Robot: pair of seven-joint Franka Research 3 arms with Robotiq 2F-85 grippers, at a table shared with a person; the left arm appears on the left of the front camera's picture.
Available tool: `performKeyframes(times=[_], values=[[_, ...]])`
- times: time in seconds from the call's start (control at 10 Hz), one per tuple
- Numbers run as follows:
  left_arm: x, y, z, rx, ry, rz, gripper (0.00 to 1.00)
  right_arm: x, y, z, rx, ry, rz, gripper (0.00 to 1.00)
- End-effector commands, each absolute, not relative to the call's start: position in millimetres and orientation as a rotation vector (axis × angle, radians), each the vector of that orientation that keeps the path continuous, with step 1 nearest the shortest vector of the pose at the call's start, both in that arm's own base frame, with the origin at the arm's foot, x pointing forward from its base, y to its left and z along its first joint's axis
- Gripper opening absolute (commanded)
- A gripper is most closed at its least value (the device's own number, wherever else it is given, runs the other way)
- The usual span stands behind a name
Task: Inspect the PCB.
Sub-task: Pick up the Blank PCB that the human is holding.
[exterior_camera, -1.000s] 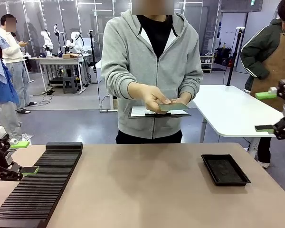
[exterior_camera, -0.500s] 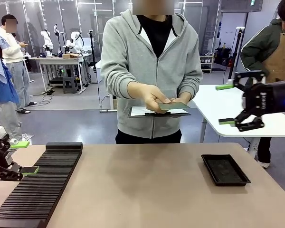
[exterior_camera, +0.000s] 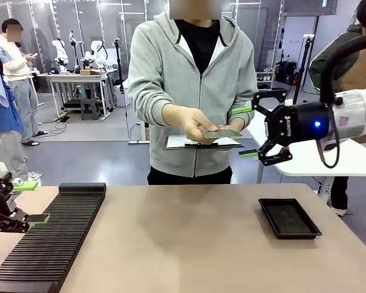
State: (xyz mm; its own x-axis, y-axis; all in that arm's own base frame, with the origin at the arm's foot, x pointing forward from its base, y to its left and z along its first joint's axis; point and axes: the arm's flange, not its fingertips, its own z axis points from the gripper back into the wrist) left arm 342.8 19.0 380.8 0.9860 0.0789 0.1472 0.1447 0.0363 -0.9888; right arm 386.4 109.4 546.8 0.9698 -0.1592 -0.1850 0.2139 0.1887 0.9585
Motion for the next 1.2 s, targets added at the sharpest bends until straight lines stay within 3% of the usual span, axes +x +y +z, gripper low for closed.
performKeyframes(times=[0.0, 0.4, 1.1], values=[[341, 18, 380, -1.536, -0.187, -0.062, 1.00, 408, 124, 544, 1.372, 0.102, -0.288, 1.00], [341, 18, 380, -1.536, -0.187, -0.062, 1.00, 426, 131, 526, 1.441, 0.172, -0.275, 1.00], [341, 18, 380, -1.536, -0.187, -0.062, 1.00, 421, 123, 511, 1.490, 0.201, -0.247, 0.30]])
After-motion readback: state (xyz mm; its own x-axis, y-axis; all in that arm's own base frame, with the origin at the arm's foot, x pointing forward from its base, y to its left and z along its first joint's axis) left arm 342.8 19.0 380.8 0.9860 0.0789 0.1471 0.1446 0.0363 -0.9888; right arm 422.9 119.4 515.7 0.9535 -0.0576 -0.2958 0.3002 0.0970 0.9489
